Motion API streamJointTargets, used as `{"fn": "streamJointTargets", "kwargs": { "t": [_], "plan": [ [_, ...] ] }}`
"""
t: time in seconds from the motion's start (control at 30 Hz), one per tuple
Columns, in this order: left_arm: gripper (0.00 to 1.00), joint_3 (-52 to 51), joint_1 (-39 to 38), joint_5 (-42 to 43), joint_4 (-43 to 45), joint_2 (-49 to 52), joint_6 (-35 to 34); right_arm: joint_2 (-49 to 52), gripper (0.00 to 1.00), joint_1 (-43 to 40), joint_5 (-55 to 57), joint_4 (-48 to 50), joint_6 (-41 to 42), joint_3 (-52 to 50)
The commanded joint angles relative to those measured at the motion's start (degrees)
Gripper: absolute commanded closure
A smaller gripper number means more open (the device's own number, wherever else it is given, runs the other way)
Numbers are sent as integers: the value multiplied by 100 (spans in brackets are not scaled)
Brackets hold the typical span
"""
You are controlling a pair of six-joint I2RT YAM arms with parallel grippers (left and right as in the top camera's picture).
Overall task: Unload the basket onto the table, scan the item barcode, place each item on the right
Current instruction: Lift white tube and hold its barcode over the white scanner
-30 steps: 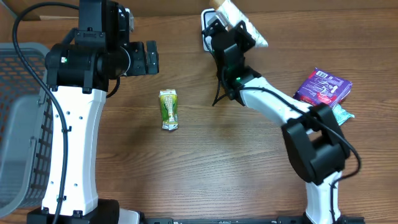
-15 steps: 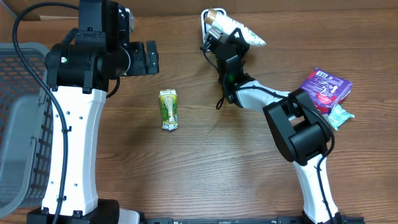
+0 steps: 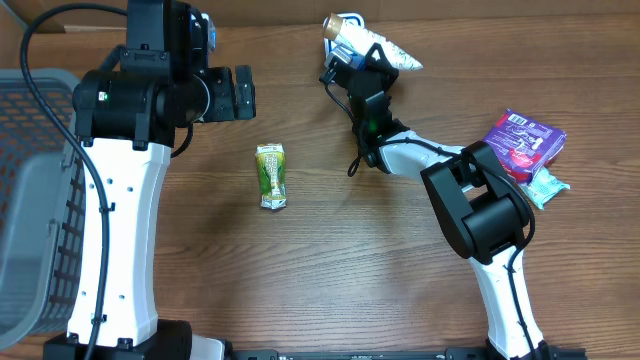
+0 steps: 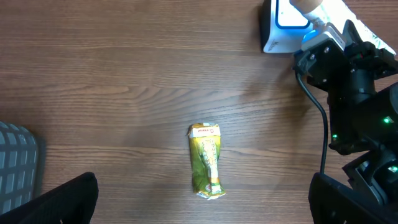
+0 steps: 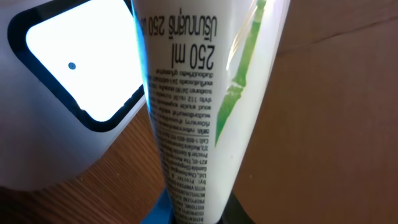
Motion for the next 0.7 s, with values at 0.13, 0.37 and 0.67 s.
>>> {"fn": "streamJointTargets", "kwargs": {
  "t": [0.13,0.37,0.67],
  "plan": [
    [0,52,-11,-31,24,11,48,-122,96,26,175,304,24,249],
    [0,52,-11,-28,24,11,48,-219,96,306,1259,1440,-55,249],
    [0,52,-11,-28,24,11,48,-1309,96,629,1451,-52,319,249]
  ]
}}
